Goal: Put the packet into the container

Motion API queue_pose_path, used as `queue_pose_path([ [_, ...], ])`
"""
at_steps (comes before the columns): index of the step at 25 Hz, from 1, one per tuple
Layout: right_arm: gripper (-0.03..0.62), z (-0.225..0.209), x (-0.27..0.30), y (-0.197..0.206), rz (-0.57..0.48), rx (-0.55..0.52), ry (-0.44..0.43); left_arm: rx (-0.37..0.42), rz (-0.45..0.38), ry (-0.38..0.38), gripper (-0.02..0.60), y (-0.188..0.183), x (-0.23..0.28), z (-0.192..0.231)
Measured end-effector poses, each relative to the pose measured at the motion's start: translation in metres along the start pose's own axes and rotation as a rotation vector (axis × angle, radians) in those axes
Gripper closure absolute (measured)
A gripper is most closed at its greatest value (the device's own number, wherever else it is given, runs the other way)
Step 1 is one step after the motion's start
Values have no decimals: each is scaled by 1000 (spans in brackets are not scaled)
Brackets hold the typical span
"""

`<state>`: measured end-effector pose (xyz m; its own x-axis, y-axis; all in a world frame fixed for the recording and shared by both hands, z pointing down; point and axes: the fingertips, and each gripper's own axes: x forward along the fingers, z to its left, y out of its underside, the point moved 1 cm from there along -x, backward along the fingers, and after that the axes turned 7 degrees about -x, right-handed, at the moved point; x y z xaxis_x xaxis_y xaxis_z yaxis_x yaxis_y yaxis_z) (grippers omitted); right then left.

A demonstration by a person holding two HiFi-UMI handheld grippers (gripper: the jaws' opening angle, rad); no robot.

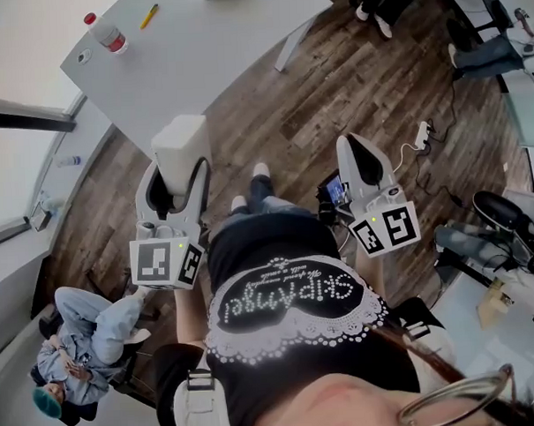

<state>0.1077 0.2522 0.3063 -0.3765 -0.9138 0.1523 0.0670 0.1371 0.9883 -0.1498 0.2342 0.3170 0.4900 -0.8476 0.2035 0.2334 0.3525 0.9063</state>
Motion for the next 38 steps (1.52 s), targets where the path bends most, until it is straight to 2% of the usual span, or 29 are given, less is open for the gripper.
queue_pose_path([
  [10,592,-41,2,-6,-24,-12,27,20,-14,44,301,-2,35,-23],
  [23,592,-70,17,-4,-42,-7,-6,36,-45,9,301,-7,58,-30],
  [38,592,-93,21,5,-12,14,24,30,-42,10,301,-16,82,-36],
])
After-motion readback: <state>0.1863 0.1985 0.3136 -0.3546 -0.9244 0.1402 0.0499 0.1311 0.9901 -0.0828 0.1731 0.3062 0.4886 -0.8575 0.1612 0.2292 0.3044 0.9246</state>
